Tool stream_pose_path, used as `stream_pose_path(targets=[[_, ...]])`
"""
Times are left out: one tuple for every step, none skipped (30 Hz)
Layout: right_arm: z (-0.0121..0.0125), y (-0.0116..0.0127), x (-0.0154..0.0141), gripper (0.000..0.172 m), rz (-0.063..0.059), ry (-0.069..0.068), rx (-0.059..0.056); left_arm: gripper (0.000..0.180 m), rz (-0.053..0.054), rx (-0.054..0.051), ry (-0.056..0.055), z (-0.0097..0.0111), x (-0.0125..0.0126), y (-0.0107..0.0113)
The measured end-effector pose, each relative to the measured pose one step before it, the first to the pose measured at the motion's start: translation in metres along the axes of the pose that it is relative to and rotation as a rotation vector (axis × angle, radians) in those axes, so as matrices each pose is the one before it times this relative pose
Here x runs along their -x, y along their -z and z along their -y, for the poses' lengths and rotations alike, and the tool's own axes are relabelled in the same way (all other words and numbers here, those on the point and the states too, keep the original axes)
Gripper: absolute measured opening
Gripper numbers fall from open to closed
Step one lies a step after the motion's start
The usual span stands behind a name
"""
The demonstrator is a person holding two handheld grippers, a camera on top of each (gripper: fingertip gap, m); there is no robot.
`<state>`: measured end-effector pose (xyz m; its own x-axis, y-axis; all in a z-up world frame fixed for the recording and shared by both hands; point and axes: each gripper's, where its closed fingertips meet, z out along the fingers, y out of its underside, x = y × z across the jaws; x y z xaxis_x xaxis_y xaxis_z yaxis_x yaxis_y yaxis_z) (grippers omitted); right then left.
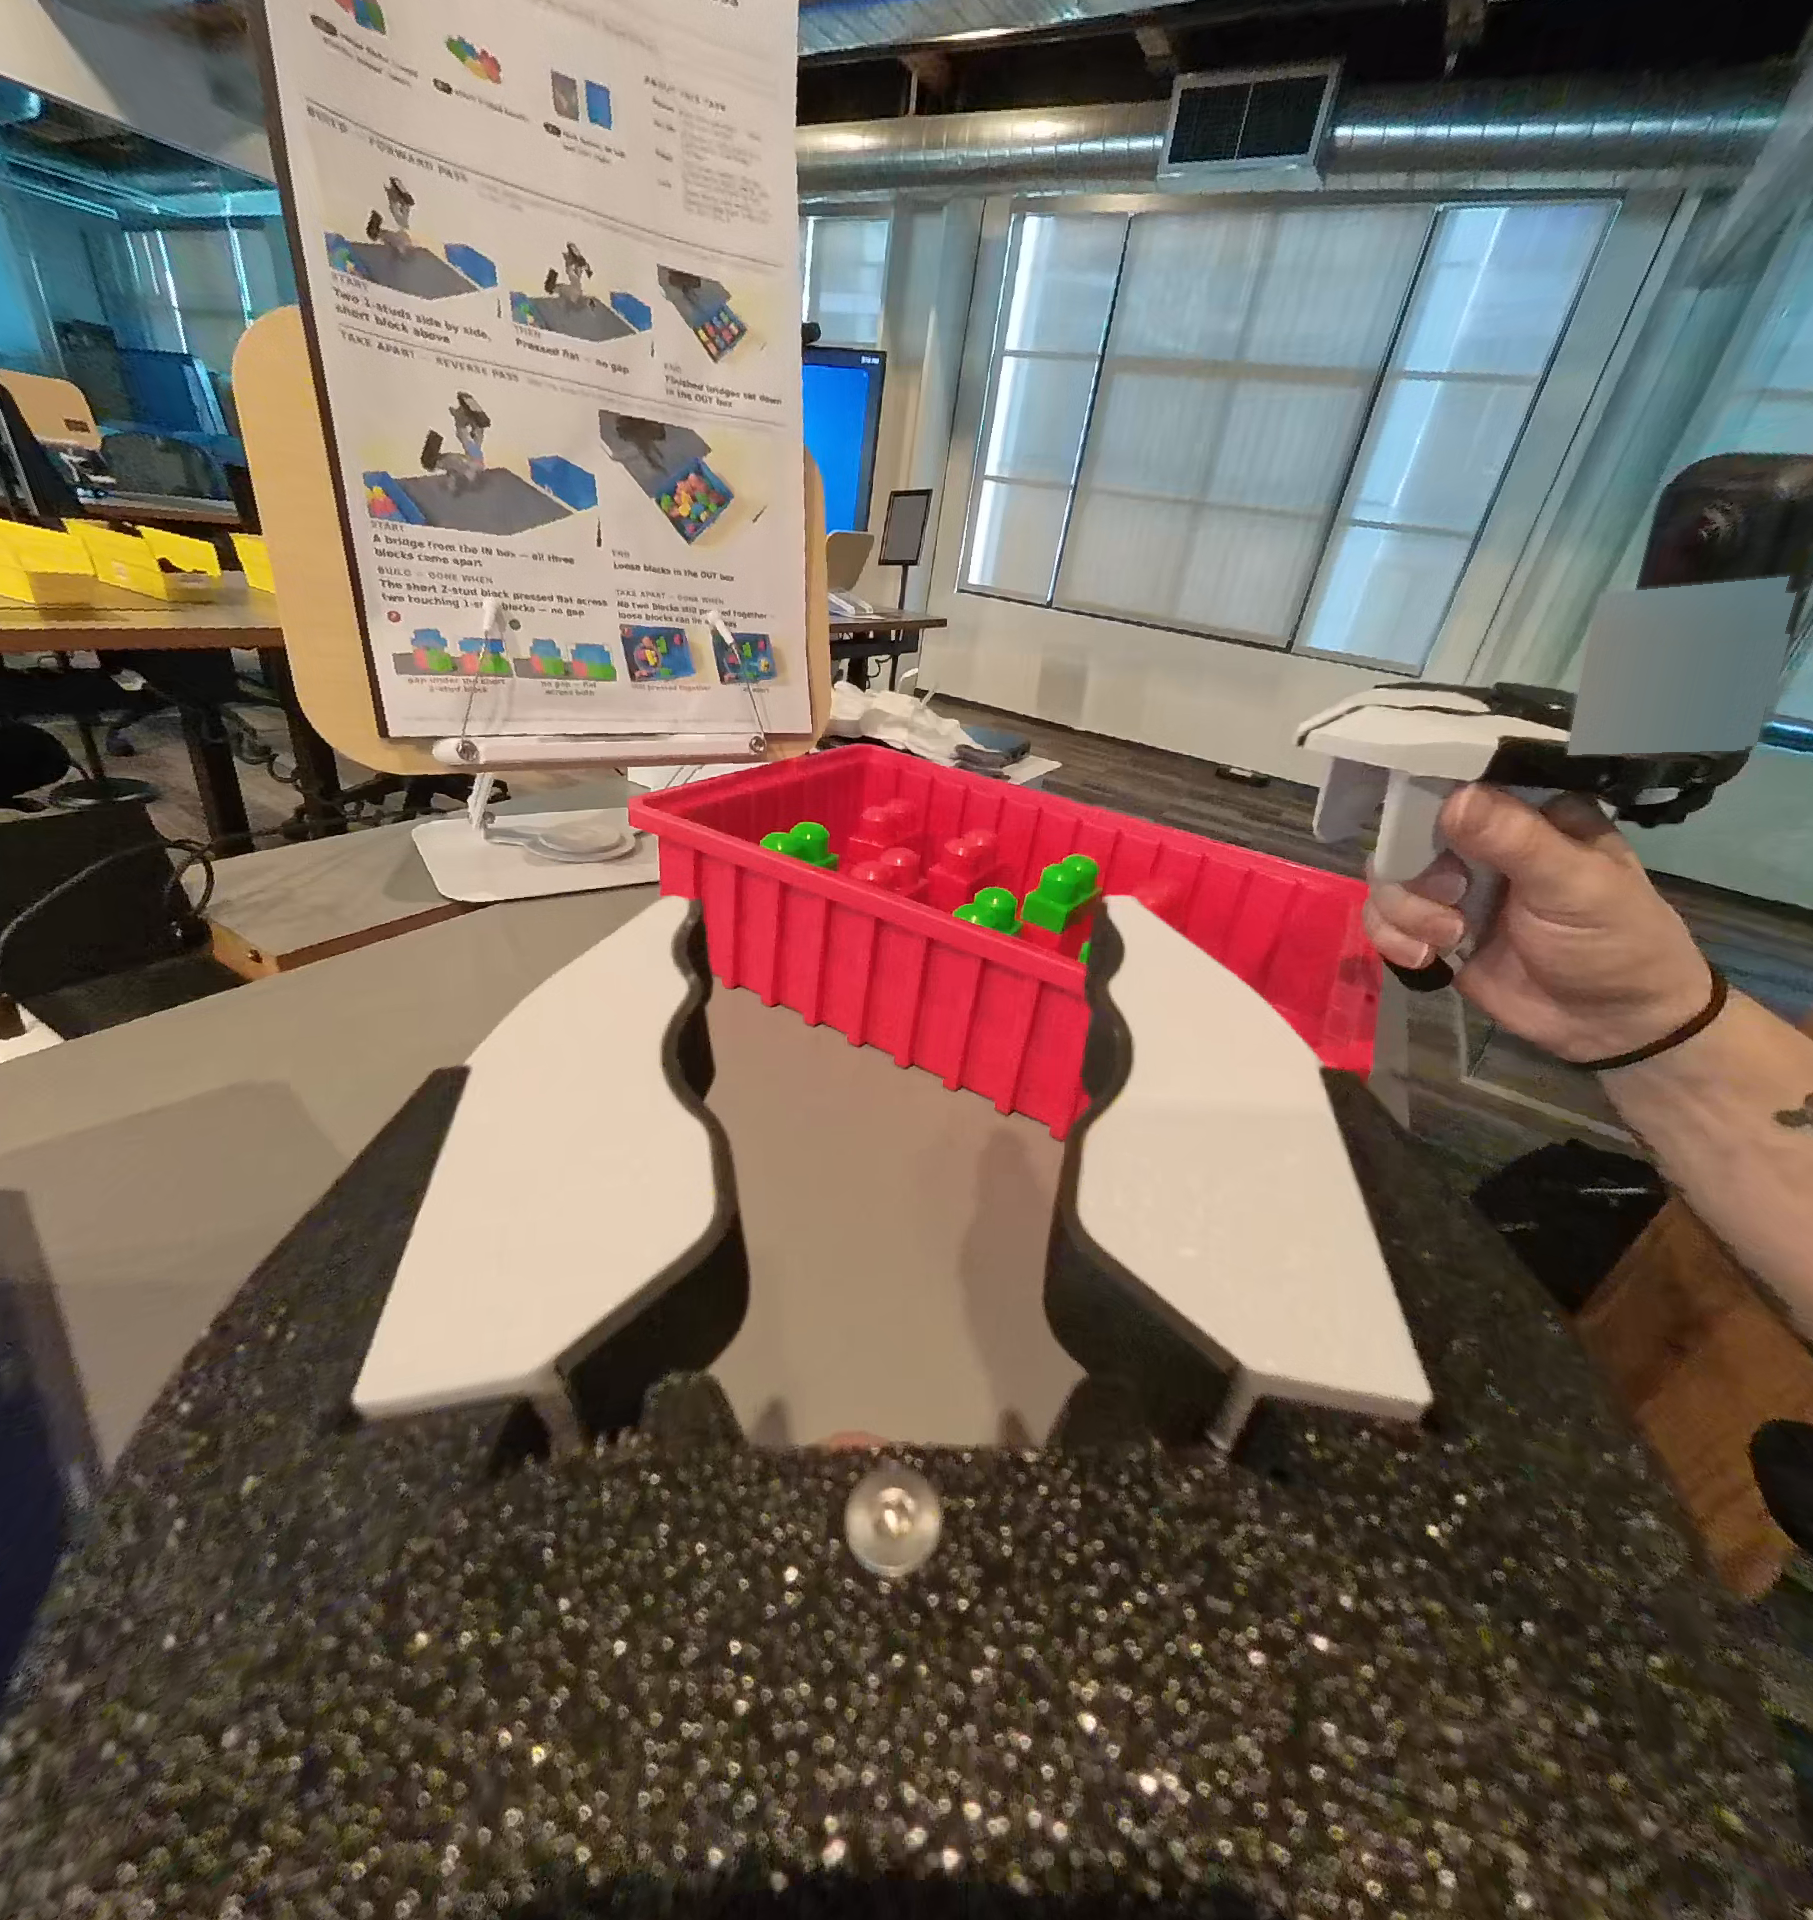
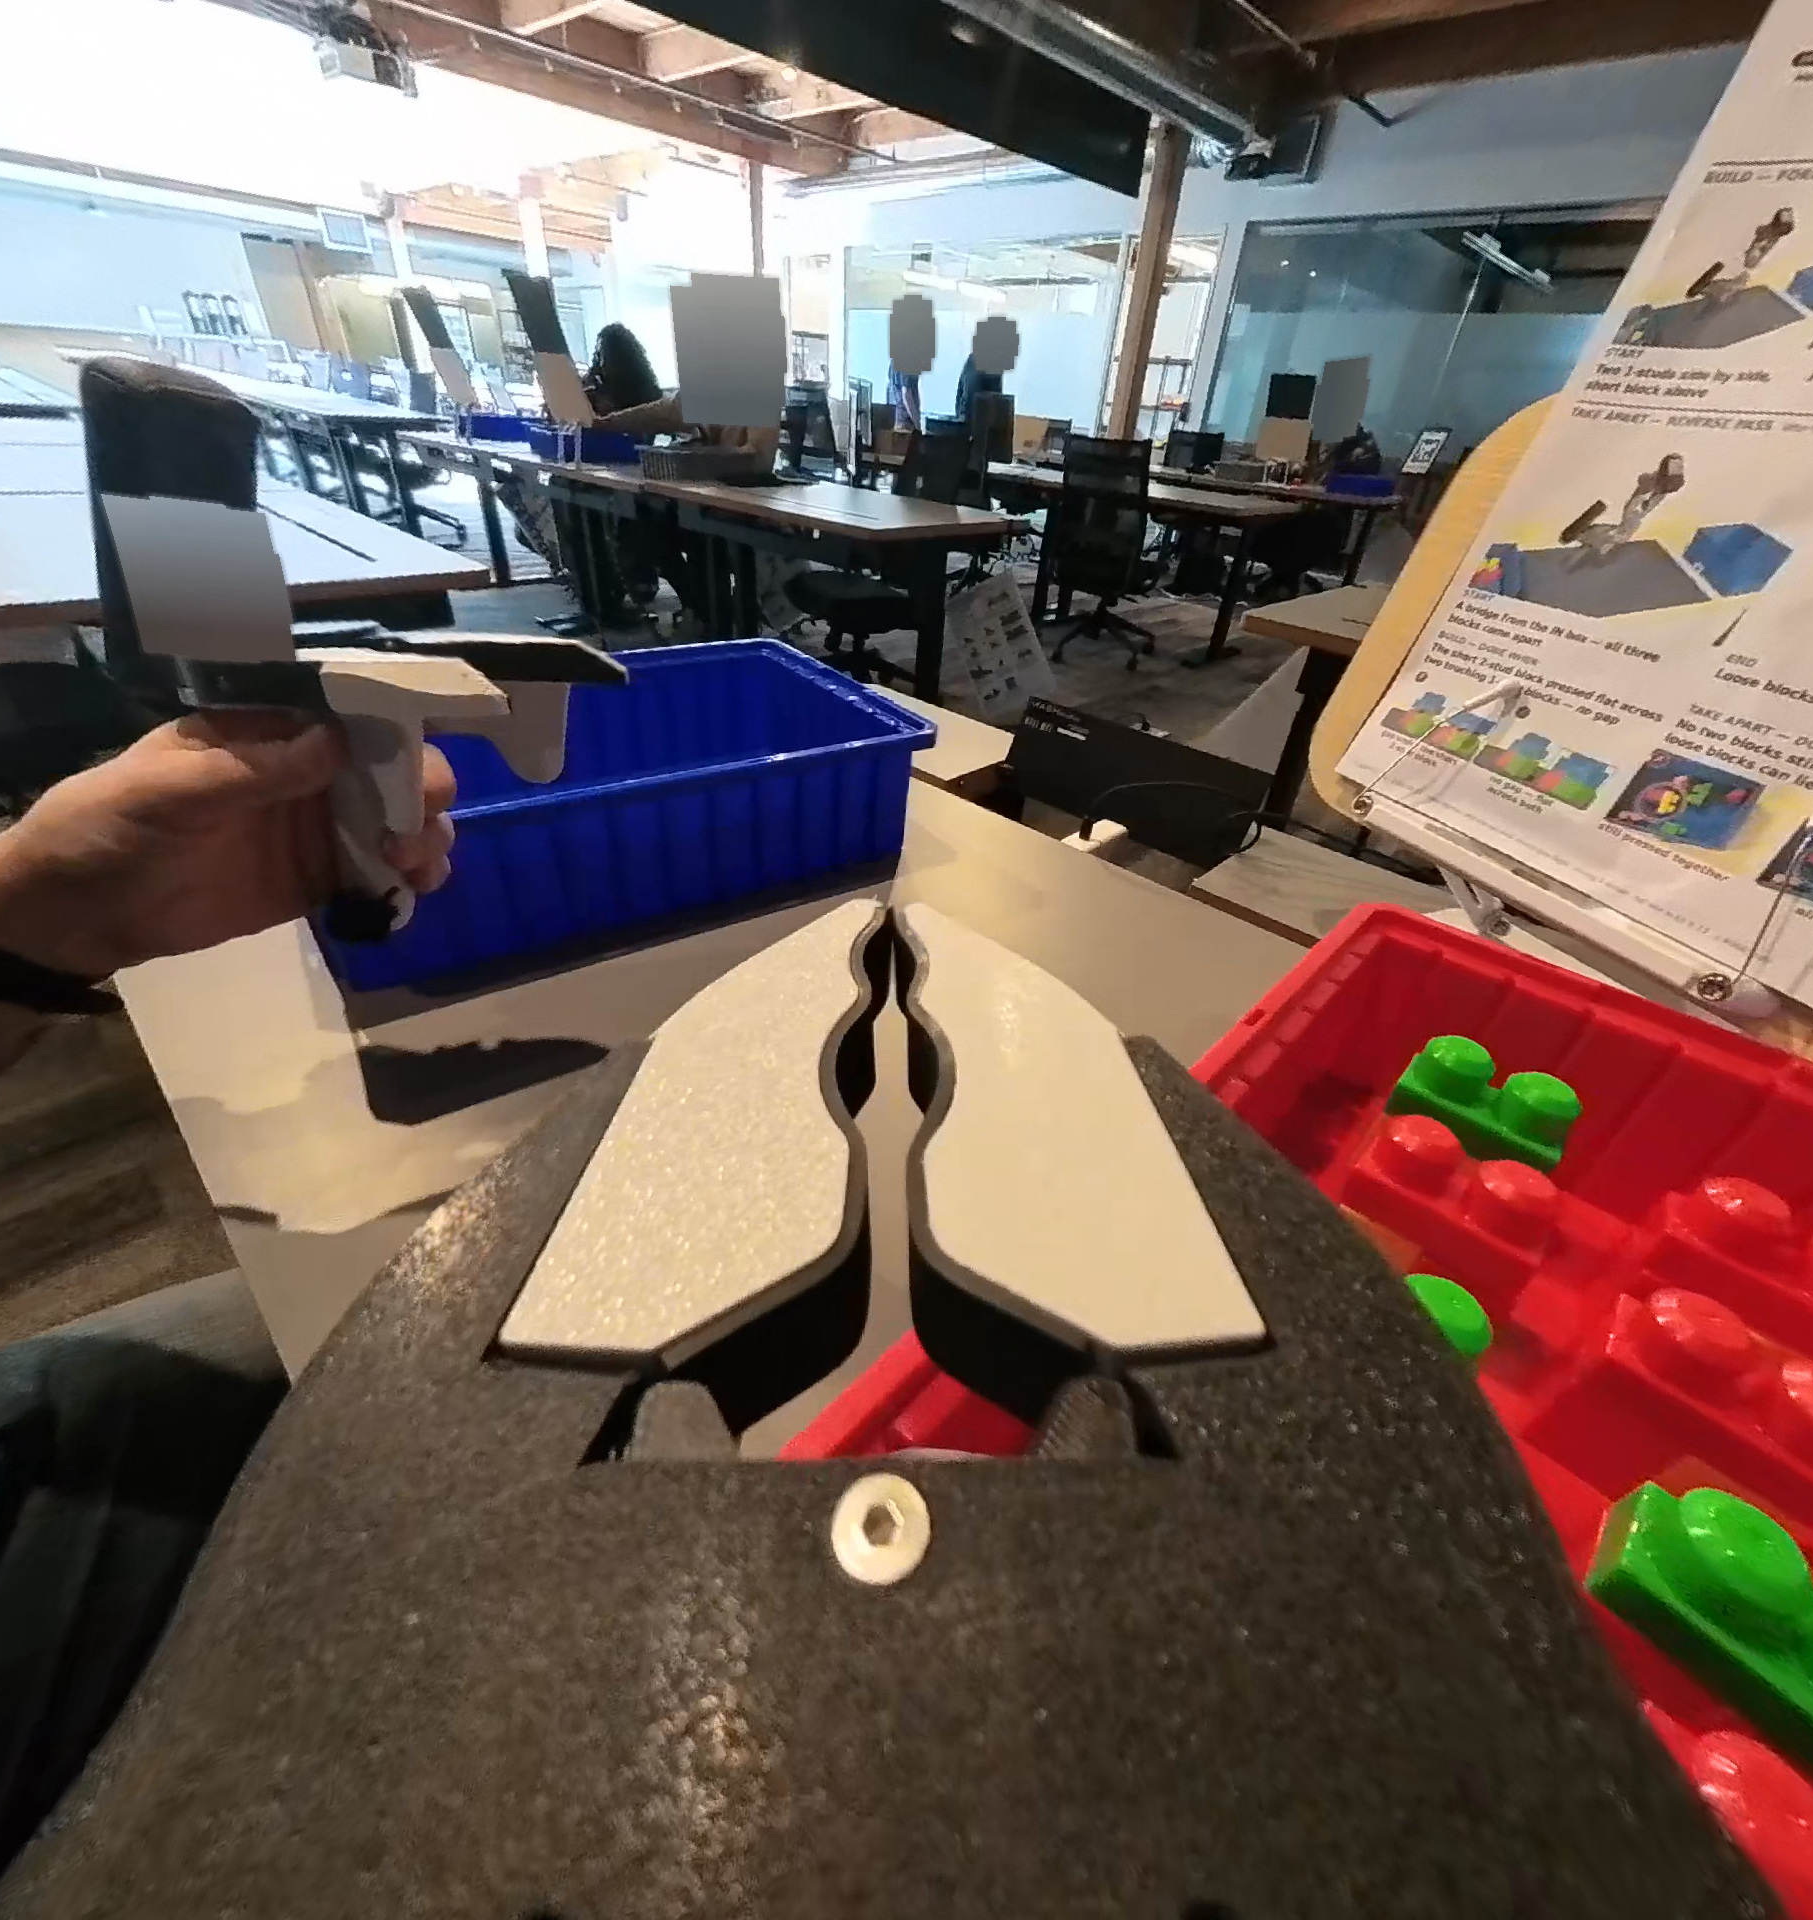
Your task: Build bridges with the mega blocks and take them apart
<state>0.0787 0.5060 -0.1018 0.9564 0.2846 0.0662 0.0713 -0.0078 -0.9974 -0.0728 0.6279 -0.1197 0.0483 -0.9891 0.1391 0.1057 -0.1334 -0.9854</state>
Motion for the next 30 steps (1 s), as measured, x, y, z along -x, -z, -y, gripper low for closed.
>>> stream_pose_path(targets=[[-0.00021,0.00081,-0.00111,0.000,0.0027,-0.0071,-0.0027,0.066,-0.0037,0.0063,-0.0048,-0.00096,-0.00109,-0.00070],[0.00008,0.00070,-0.00045,0.000,0.0061,-0.0090,-0.0039,0.065,-0.0044,0.0069,-0.0034,-0.00125,-0.00126,-0.00083],[0.00055,0.00062,0.00020,0.000,0.0070,-0.0077,-0.0056,0.064,-0.0030,0.0053,-0.0022,-0.00102,-0.00116,-0.00086],[0.00076,0.00067,0.00028,0.000,0.0058,-0.0053,-0.0047,0.066,0.0000,0.0016,-0.0017,-0.00050,-0.00089,-0.00073],[0.00042,0.00033,0.00007,0.002,0.0023,-0.0027,-0.0003,0.068,0.0005,-0.0004,-0.0017,-0.00011,-0.00073,-0.00058],[-0.00010,0.00031,-0.00041,0.004,-0.0020,0.0007,0.0038,0.073,-0.0045,-0.0007,-0.0018,-0.00007,-0.00138,-0.00060],[-0.00032,0.00007,-0.00059,0.007,-0.0031,0.0030,0.0040,0.079,-0.0037,0.0011,-0.0013,-0.00039,-0.00120,-0.00048],[-0.00027,0.00001,-0.00030,0.010,-0.0004,0.0026,0.0028,0.082,0.0033,0.0021,-0.0001,-0.00047,0.00004,-0.00042],[-0.00040,-0.00030,-0.00043,0.015,0.0001,-0.0015,0.0022,0.083,0.0016,0.0025,-0.0007,-0.00050,-0.00004,-0.00030],[-0.00063,-0.00076,-0.00011,0.022,0.0032,-0.0043,0.0033,0.086,-0.0014,0.0018,-0.0003,-0.00018,-0.00029,-0.00017],[-0.00085,-0.00098,-0.00039,0.030,0.0016,-0.0045,0.0043,0.089,-0.0022,0.0017,0.0012,-0.00002,-0.00030,0.00000],[-0.00132,-0.00107,-0.00112,0.038,-0.0040,-0.0027,0.0065,0.089,-0.0011,0.0012,0.0018,0.00029,-0.00002,0.00014],[-0.00221,-0.00115,-0.00044,0.040,-0.0002,0.0015,0.0122,0.089,0.0001,-0.0008,0.0010,0.00067,0.00009,0.00040],[-0.00234,-0.00100,-0.00016,0.041,0.0020,0.0024,0.0158,0.089,0.0005,-0.0010,0.0011,0.00082,0.00033,0.00057],[-0.00168,-0.00071,-0.00057,0.041,-0.0026,0.0018,0.0130,0.090,0.0032,-0.0019,0.0006,0.00114,0.00060,0.00069],[-0.00088,-0.00022,-0.00086,0.041,-0.0058,-0.0002,0.0105,0.090,0.0042,-0.0021,0.0004,0.00120,0.00086,0.00077],[-0.00032,0.00004,-0.00074,0.042,-0.0058,-0.0013,0.0107,0.090,0.0027,-0.0014,0.0017,0.00121,0.00065,0.00081],[-0.00038,0.00052,-0.00154,0.042,-0.0126,-0.0025,0.0125,0.090,0.0013,-0.0011,0.0025,0.00110,0.00053,0.00093],[-0.00036,0.00095,-0.00266,0.042,-0.0194,-0.0036,0.0136,0.090,0.0018,-0.0007,0.0028,0.00103,0.00047,0.00086],[-0.00004,0.00126,-0.00212,0.042,-0.0145,-0.0014,0.0132,0.090,0.0027,0.0000,0.0028,0.00095,0.00068,0.00090],[0.00026,0.00164,-0.00234,0.042,-0.0164,-0.0014,0.0111,0.090,0.0025,0.0001,0.0026,0.00104,0.00056,0.00100],[0.00027,0.00210,-0.00330,0.042,-0.0223,-0.0061,0.0111,0.090,0.0006,-0.0014,0.0019,0.00143,0.00026,0.00108],[0.00093,0.00200,-0.00207,0.042,-0.0129,-0.0068,0.0046,0.090,-0.0001,-0.0033,0.0003,0.00175,-0.00003,0.00116],[0.00124,0.00175,-0.00121,0.042,-0.0077,-0.0079,0.0006,0.090,0.0019,-0.0032,-0.0015,0.00164,0.00026,0.00117],[0.00033,0.00147,-0.00185,0.042,-0.0115,-0.0115,0.0062,0.090,0.0029,-0.0019,-0.0023,0.00136,0.00036,0.00118],[-0.00020,0.00111,-0.00130,0.042,-0.0070,-0.0107,0.0078,0.090,0.0026,-0.0008,-0.0021,0.00100,0.00043,0.00096],[0.00042,0.00074,0.00038,0.042,0.0018,-0.0068,0.0032,0.090,0.0020,-0.0009,-0.0007,0.00072,0.00031,0.00098],[0.00038,0.00058,0.00032,0.042,-0.0022,-0.0052,0.0037,0.090,-0.0002,-0.0011,0.0010,0.00073,-0.00002,0.00066],[0.00049,0.00045,0.00006,0.042,-0.0058,-0.0027,0.0037,0.090,-0.0015,-0.0015,0.0004,0.00066,-0.00033,0.00066],[0.00048,0.00042,0.00043,0.042,-0.0055,0.0000,0.0020,0.090,0.0016,0.0002,-0.0011,0.00049,-0.00005,0.00059]])
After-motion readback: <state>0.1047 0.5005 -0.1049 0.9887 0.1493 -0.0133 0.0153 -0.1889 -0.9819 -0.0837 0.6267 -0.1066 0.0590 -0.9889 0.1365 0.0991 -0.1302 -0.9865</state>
